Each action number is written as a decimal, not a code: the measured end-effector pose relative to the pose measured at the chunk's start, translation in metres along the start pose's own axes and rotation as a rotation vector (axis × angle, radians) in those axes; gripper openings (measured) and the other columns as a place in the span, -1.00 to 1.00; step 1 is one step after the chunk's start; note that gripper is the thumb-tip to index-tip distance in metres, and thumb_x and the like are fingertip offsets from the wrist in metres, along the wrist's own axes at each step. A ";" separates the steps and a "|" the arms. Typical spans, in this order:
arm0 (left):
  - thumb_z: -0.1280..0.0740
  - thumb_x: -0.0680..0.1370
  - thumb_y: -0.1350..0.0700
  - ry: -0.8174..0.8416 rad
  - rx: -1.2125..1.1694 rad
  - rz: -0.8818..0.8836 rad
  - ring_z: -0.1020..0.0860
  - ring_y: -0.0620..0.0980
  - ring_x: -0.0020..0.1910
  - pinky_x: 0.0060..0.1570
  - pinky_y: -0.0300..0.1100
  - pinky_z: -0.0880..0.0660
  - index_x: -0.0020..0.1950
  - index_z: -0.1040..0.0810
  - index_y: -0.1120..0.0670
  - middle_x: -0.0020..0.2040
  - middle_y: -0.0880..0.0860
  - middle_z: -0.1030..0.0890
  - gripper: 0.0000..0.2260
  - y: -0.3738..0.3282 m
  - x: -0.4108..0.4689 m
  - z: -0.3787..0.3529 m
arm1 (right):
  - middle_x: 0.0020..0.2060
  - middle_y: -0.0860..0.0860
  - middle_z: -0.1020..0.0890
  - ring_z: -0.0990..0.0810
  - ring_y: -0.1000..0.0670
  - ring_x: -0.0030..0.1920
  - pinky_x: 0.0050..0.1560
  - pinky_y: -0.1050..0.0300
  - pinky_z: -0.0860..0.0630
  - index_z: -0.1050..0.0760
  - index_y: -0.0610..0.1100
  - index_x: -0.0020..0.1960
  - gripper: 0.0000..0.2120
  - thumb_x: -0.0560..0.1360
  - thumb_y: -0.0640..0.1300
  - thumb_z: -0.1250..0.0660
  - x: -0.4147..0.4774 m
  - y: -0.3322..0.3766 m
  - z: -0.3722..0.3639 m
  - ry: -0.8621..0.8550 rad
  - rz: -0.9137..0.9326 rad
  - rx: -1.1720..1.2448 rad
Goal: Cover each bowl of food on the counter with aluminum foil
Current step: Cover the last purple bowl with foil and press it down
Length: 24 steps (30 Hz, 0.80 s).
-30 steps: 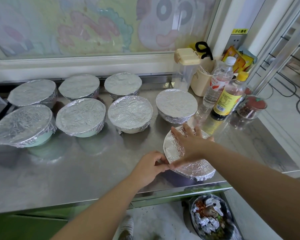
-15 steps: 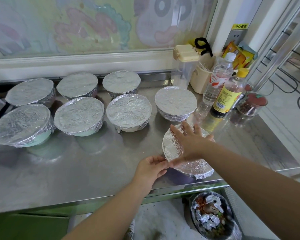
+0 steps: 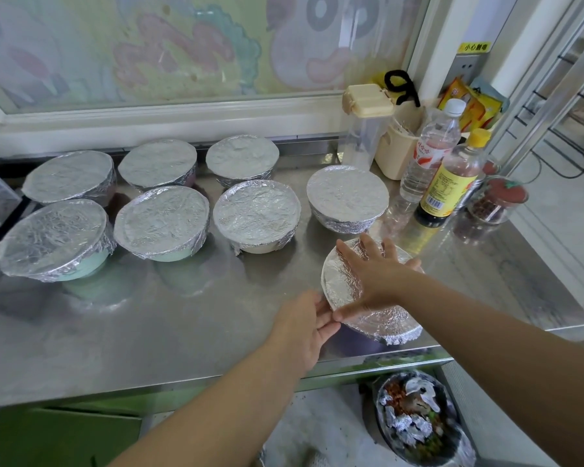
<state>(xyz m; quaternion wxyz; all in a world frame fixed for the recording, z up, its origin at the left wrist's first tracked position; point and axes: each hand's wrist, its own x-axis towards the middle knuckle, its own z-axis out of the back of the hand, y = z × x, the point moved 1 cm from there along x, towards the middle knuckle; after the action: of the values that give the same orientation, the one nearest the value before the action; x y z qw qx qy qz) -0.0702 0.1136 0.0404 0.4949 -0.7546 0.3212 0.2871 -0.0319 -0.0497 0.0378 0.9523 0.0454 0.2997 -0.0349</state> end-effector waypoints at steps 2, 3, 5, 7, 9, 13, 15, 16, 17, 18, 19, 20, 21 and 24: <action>-0.13 0.64 0.23 0.025 0.084 0.012 -0.61 0.17 -0.01 0.34 0.10 -0.43 -0.08 -0.51 0.17 -0.11 0.15 -0.65 -0.81 -0.009 -0.003 -0.006 | 0.57 0.00 0.43 0.40 -0.36 0.54 0.29 -0.74 0.12 0.46 0.29 0.54 0.39 0.06 0.61 -0.40 0.000 0.000 0.000 0.001 0.003 -0.002; -0.13 0.64 0.19 0.050 0.140 0.029 -0.60 0.19 0.06 0.36 0.10 -0.40 -0.05 -0.51 0.15 -0.05 0.16 -0.65 -0.82 -0.015 -0.003 -0.008 | 0.57 0.00 0.43 0.40 -0.36 0.54 0.29 -0.74 0.12 0.46 0.29 0.54 0.38 0.07 0.61 -0.40 0.000 0.001 0.001 0.004 0.004 -0.002; -0.12 0.64 0.10 0.115 0.264 0.076 -0.57 0.23 0.16 0.36 0.07 -0.38 0.02 -0.52 0.15 0.04 0.21 -0.61 -0.78 -0.025 0.000 -0.008 | 0.57 -0.01 0.43 0.41 -0.36 0.54 0.29 -0.73 0.13 0.46 0.28 0.54 0.38 0.08 0.59 -0.41 0.000 0.001 0.001 0.008 0.002 0.002; -0.10 0.64 0.04 0.172 0.359 0.120 -0.55 0.26 0.21 0.37 0.07 -0.35 0.03 -0.54 0.17 0.06 0.23 -0.59 -0.71 -0.035 0.006 -0.007 | 0.58 -0.02 0.43 0.41 -0.36 0.54 0.29 -0.73 0.13 0.46 0.28 0.54 0.39 0.07 0.59 -0.40 0.000 0.001 0.001 0.005 0.001 0.004; -0.08 0.64 0.02 0.203 0.397 0.169 -0.52 0.29 0.27 0.44 0.09 -0.32 0.07 -0.53 0.24 0.11 0.27 -0.57 -0.66 -0.042 0.010 -0.008 | 0.58 -0.02 0.42 0.40 -0.36 0.54 0.29 -0.73 0.13 0.45 0.28 0.55 0.40 0.05 0.60 -0.39 0.000 0.001 0.000 -0.002 0.000 -0.003; -0.08 0.63 0.00 0.272 0.432 0.249 -0.54 0.23 0.16 0.37 0.02 -0.37 0.13 -0.51 0.32 0.06 0.26 -0.58 -0.59 -0.053 0.011 -0.010 | 0.58 -0.02 0.41 0.39 -0.37 0.54 0.28 -0.74 0.13 0.44 0.28 0.55 0.39 0.06 0.60 -0.40 0.002 0.001 -0.002 -0.016 0.001 -0.004; -0.08 0.63 0.00 0.312 0.394 0.284 -0.54 0.24 0.19 0.37 0.03 -0.39 0.11 -0.51 0.34 0.07 0.28 -0.58 -0.58 -0.058 0.011 -0.010 | 0.58 -0.03 0.41 0.39 -0.37 0.54 0.28 -0.74 0.13 0.44 0.28 0.55 0.39 0.06 0.61 -0.40 0.003 0.000 -0.003 -0.019 0.003 -0.005; -0.08 0.63 0.00 0.328 0.362 0.305 -0.53 0.27 0.21 0.33 0.06 -0.42 0.14 -0.49 0.36 0.09 0.31 -0.58 -0.57 -0.061 0.010 -0.009 | 0.58 -0.03 0.41 0.39 -0.37 0.54 0.28 -0.74 0.13 0.44 0.28 0.55 0.39 0.05 0.61 -0.39 0.003 0.000 -0.003 -0.018 0.003 -0.005; -0.08 0.63 0.00 0.340 0.331 0.325 -0.53 0.29 0.19 0.25 0.09 -0.46 0.17 -0.47 0.36 0.10 0.32 -0.58 -0.57 -0.063 0.009 -0.009 | 0.58 -0.02 0.41 0.39 -0.37 0.54 0.28 -0.74 0.14 0.44 0.29 0.55 0.39 0.05 0.61 -0.39 0.003 0.000 -0.003 -0.019 0.002 -0.003; -0.07 0.64 -0.01 0.352 0.309 0.337 -0.54 0.29 0.14 0.15 0.10 -0.49 0.18 -0.46 0.36 0.08 0.33 -0.58 -0.56 -0.065 0.007 -0.010 | 0.59 -0.02 0.41 0.38 -0.37 0.55 0.28 -0.74 0.14 0.44 0.29 0.55 0.39 0.05 0.61 -0.39 0.003 0.000 -0.004 -0.020 0.002 -0.003; -0.05 0.65 -0.02 0.360 0.299 0.342 -0.55 0.29 0.09 0.09 0.10 -0.49 0.17 -0.46 0.36 0.06 0.34 -0.60 -0.55 -0.067 0.008 -0.012 | 0.59 -0.02 0.40 0.38 -0.37 0.55 0.28 -0.75 0.14 0.44 0.29 0.55 0.39 0.05 0.61 -0.39 0.003 0.000 -0.004 -0.023 0.003 -0.004; -0.04 0.65 -0.02 0.366 0.301 0.342 -0.55 0.28 0.06 0.07 0.10 -0.47 0.14 -0.47 0.35 0.03 0.33 -0.61 -0.55 -0.068 0.008 -0.015 | 0.59 -0.02 0.40 0.38 -0.37 0.55 0.28 -0.75 0.14 0.44 0.29 0.55 0.39 0.05 0.62 -0.39 0.003 0.000 -0.004 -0.024 0.003 -0.007; -0.02 0.66 -0.03 0.366 0.309 0.337 -0.56 0.27 0.04 0.09 0.10 -0.45 0.11 -0.48 0.34 0.01 0.33 -0.62 -0.55 -0.070 0.009 -0.018 | 0.59 -0.02 0.40 0.38 -0.37 0.55 0.27 -0.75 0.14 0.44 0.29 0.55 0.39 0.04 0.62 -0.38 0.002 0.000 -0.003 -0.024 0.004 -0.009; 0.01 0.66 -0.04 0.353 0.352 0.329 -0.57 0.23 0.01 0.05 0.09 -0.47 0.09 -0.49 0.31 0.00 0.31 -0.62 -0.54 -0.074 0.014 -0.026 | 0.58 -0.02 0.42 0.38 -0.37 0.55 0.27 -0.75 0.15 0.44 0.28 0.55 0.39 0.03 0.63 -0.36 0.002 0.000 -0.003 -0.020 0.005 -0.005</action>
<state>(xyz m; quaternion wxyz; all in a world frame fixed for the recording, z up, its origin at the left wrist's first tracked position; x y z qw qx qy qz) -0.0017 0.1093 0.0806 0.5016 -0.6331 0.5652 0.1677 -0.0322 -0.0493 0.0344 0.9555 0.0436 0.2900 -0.0324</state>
